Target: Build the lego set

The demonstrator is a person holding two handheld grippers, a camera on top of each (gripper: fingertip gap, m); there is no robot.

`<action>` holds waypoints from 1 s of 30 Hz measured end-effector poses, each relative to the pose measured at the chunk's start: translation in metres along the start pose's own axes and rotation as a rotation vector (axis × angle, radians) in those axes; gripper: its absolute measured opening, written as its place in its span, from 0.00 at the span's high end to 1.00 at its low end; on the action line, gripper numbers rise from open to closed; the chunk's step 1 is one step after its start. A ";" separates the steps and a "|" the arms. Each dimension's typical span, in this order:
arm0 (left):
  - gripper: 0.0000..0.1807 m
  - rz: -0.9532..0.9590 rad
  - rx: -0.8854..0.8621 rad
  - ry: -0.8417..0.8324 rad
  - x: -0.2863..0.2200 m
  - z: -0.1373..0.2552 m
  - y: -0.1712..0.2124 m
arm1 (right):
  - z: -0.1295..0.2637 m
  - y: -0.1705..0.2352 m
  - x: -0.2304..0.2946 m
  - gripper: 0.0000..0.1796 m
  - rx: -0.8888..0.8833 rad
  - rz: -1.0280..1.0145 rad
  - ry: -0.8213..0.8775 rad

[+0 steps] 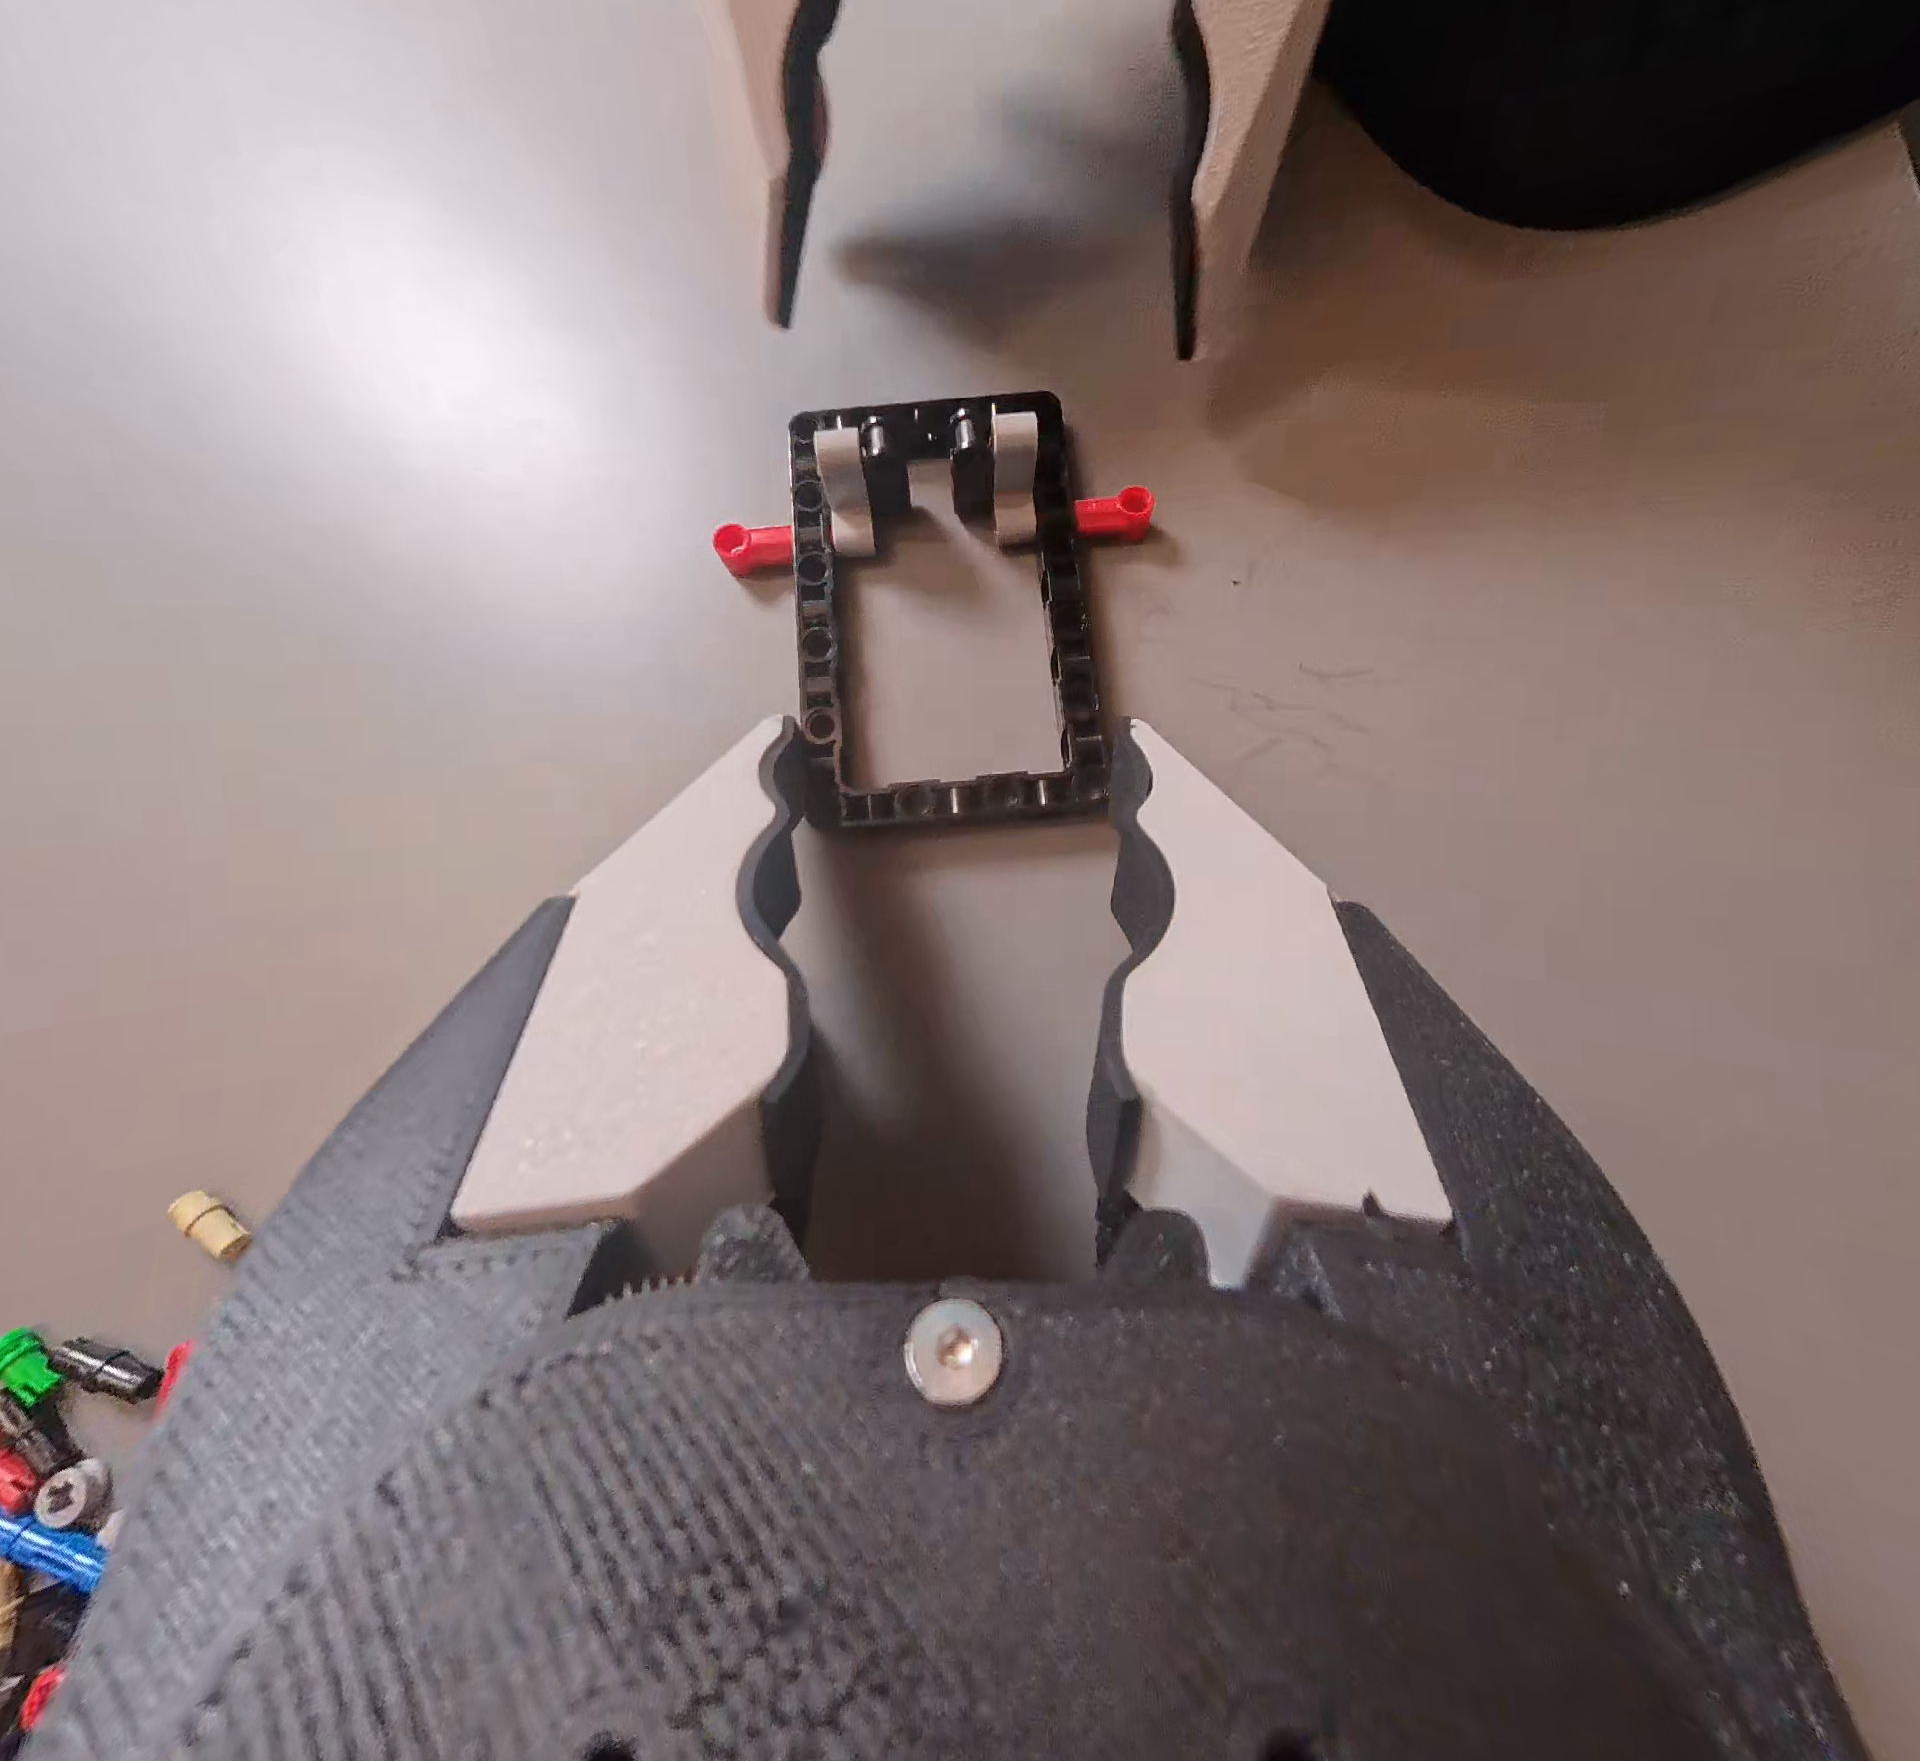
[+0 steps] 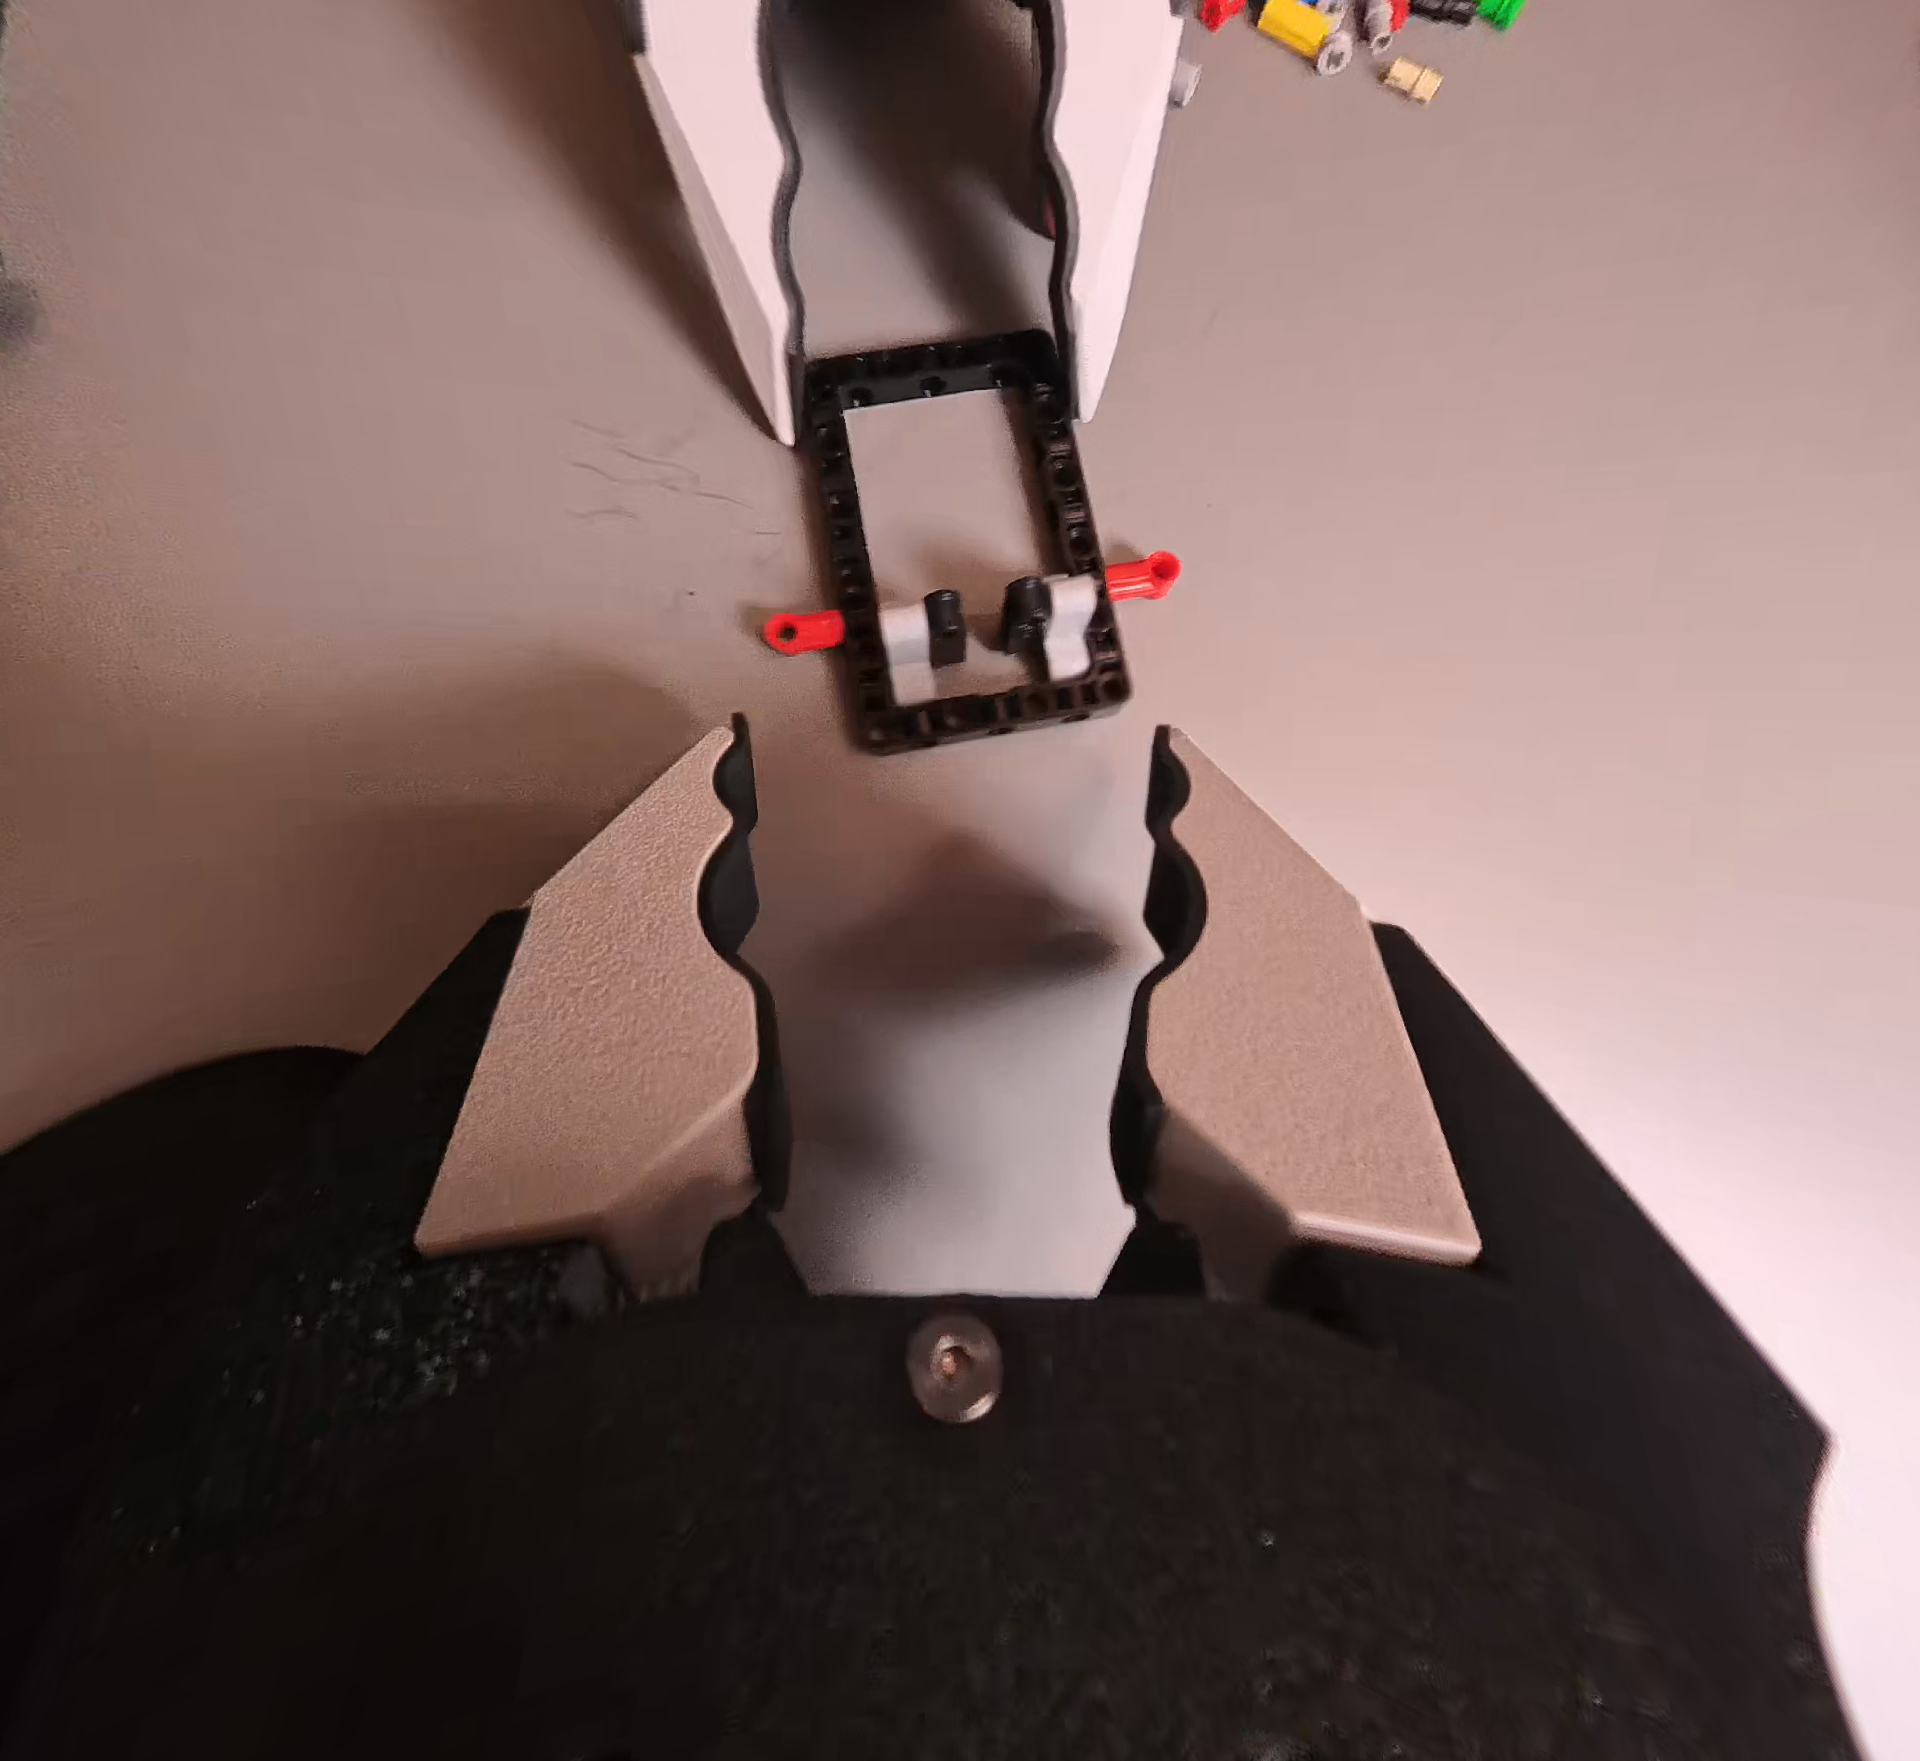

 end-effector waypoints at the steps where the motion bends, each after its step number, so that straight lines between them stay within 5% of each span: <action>1: 0.68 0.000 0.000 -0.001 0.000 0.000 0.000 | 0.002 0.002 0.005 0.59 -0.030 -0.012 0.020; 13: 0.68 0.005 -0.006 0.002 0.003 -0.005 -0.004 | -0.012 -0.003 0.050 0.93 -0.027 -0.016 0.298; 22: 0.68 0.032 0.005 -0.034 0.002 -0.004 -0.004 | -0.021 -0.007 0.039 0.96 0.081 -0.002 0.377; 30: 0.68 0.148 0.042 -0.160 0.002 -0.006 -0.006 | -0.021 -0.005 0.028 0.96 0.084 -0.323 0.517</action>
Point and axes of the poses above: each gripper's, where its closed fingertips meet, z back along the fingers, y out of its underside, x = y × z across the jaws, the point moved 4 cm from there along z, back along the fingers, and after that the axes turned 2 degrees about -z, right-handed, at the moved point
